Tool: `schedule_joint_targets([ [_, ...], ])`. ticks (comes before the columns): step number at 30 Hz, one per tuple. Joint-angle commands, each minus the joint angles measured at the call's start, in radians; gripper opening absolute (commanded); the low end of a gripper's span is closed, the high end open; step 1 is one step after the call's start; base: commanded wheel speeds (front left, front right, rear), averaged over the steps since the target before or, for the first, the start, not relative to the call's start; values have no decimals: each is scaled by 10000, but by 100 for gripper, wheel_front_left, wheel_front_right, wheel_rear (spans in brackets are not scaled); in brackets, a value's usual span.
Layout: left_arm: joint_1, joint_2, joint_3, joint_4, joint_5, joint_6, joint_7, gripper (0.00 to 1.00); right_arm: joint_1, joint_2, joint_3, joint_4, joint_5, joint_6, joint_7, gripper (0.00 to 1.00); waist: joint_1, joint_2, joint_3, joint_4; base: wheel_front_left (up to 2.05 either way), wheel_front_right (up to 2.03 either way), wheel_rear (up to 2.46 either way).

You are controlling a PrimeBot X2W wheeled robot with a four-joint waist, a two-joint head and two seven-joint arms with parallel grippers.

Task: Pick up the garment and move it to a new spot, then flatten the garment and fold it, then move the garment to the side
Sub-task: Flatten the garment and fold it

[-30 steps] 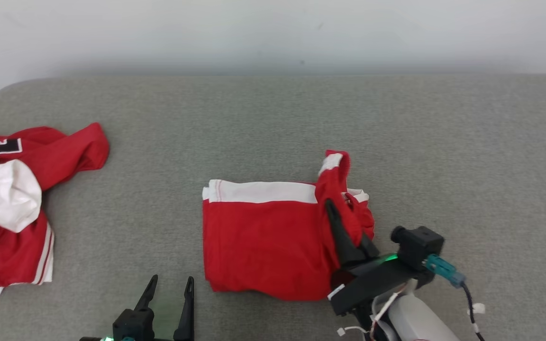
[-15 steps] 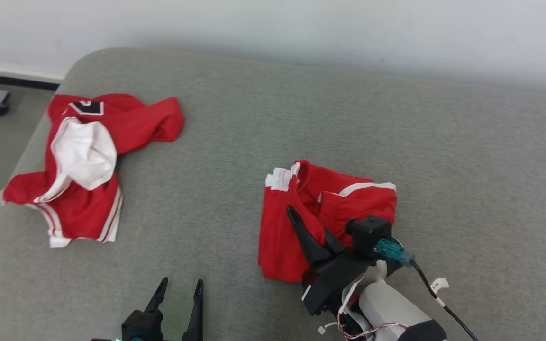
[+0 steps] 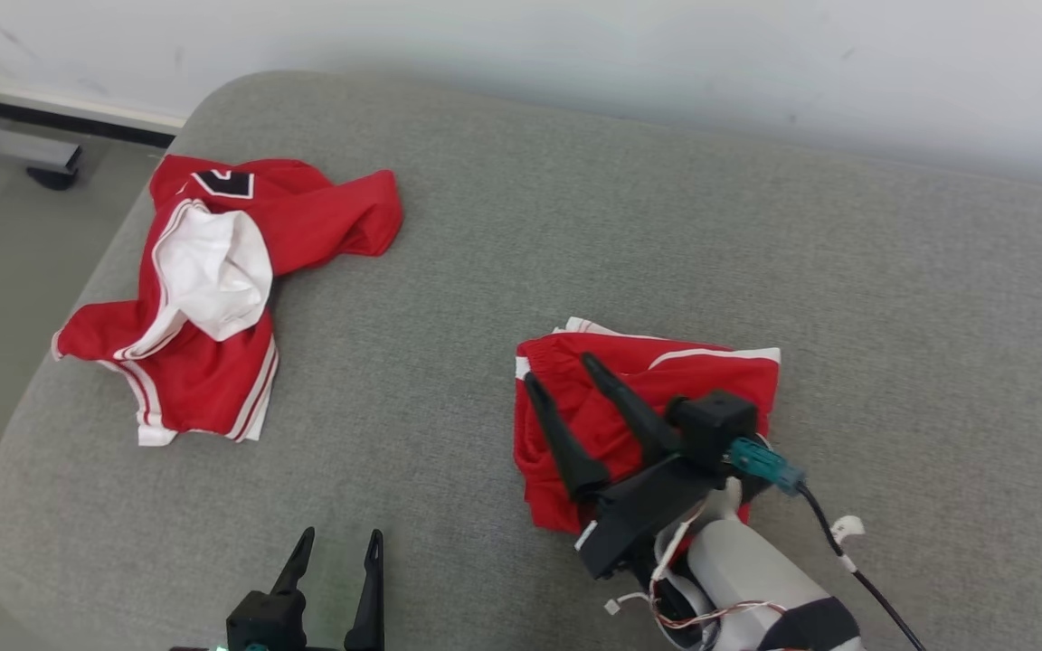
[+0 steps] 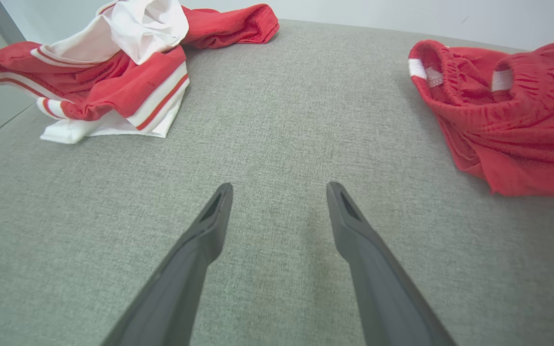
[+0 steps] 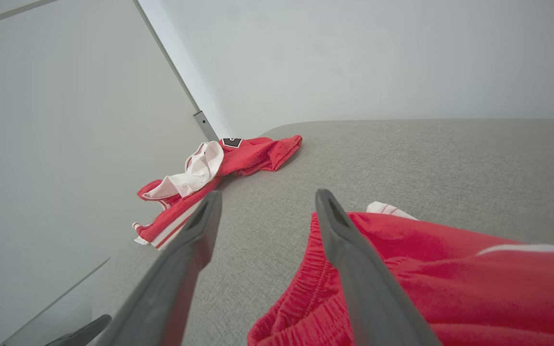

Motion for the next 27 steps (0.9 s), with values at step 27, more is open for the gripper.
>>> schedule_joint_targets([
  [27, 720, -7, 1606, -807, 768, -62, -28, 100, 4278, 17, -5821, -2677, -3546, -22, 2, 100, 0, -1, -1215, -2952, 0, 0, 0],
])
